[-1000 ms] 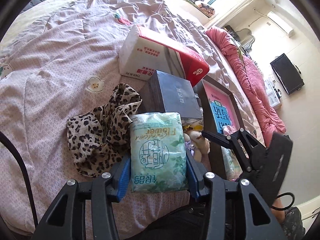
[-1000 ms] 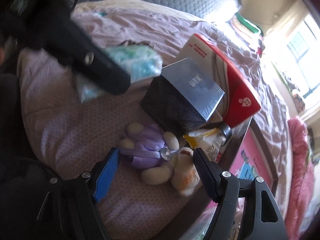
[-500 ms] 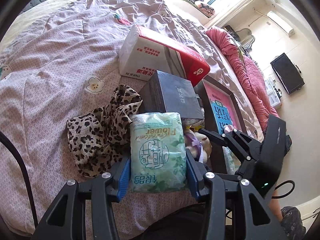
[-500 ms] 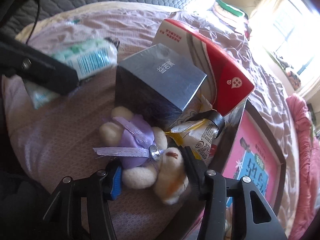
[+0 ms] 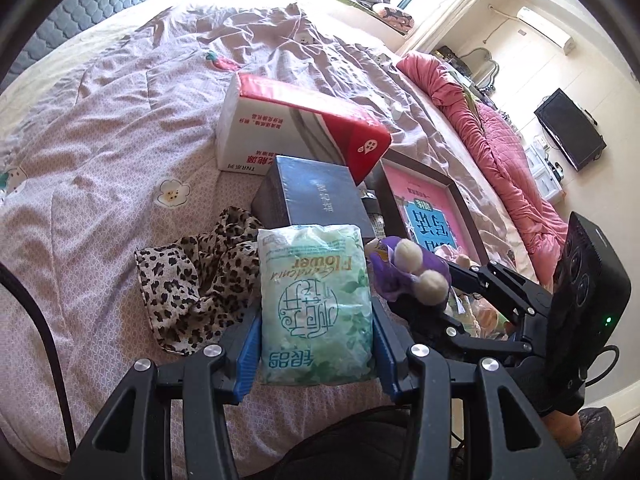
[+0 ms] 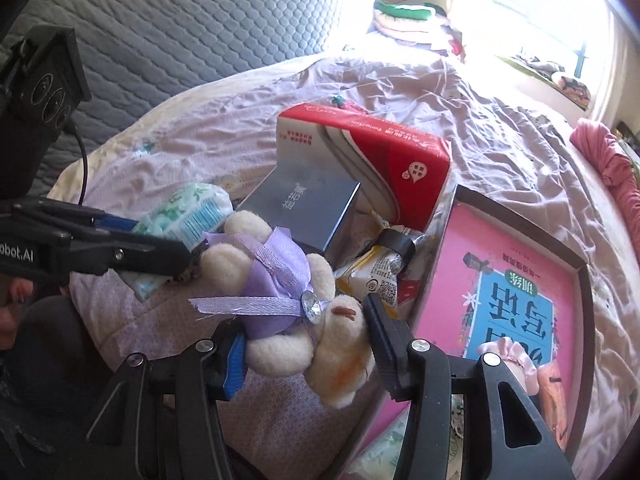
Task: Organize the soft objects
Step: 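Lift and carry tissue pack and teddy bear toward the pink tray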
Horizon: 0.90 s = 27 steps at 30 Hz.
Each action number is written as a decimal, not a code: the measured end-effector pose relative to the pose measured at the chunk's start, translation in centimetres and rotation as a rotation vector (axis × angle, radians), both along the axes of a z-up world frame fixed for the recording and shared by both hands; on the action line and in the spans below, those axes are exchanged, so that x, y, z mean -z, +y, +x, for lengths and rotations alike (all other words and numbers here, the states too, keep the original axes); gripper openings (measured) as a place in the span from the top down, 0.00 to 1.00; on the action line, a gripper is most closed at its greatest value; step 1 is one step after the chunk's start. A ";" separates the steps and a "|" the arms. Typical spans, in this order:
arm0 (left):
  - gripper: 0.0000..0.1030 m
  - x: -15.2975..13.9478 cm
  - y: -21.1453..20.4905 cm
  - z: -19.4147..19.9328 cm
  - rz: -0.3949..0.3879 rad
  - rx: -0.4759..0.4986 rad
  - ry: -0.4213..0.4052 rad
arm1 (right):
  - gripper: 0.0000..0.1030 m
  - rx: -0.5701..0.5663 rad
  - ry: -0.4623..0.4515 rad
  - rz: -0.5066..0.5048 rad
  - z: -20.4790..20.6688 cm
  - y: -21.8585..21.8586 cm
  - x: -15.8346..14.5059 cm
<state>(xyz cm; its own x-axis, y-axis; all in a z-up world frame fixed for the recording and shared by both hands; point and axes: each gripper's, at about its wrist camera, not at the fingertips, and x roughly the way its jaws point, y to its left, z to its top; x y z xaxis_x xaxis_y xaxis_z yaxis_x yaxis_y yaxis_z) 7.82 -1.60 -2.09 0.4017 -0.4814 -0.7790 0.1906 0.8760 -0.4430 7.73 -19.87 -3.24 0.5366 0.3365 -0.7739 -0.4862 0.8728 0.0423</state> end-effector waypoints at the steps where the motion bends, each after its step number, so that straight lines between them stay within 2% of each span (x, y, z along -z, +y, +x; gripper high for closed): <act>1: 0.53 -0.2 -0.1 -0.1 0.009 0.001 -0.006 | 0.48 0.010 -0.006 0.001 -0.2 -0.1 -0.3; 12: 0.53 -2.4 -1.4 -2.1 0.090 0.005 -0.066 | 0.48 0.074 -0.043 0.067 -1.6 -1.8 -2.9; 27: 0.53 -5.3 -2.2 -4.2 0.110 0.014 -0.125 | 0.48 0.134 -0.107 0.080 -3.1 -3.0 -5.7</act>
<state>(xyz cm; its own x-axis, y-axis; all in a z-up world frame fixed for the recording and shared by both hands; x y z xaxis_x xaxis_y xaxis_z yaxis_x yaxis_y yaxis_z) 3.62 -3.83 3.18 0.4923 -0.4021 -0.7720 0.2509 0.9148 -0.3165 4.64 -22.85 2.50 0.6587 0.3150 -0.6832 -0.3717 0.9258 0.0685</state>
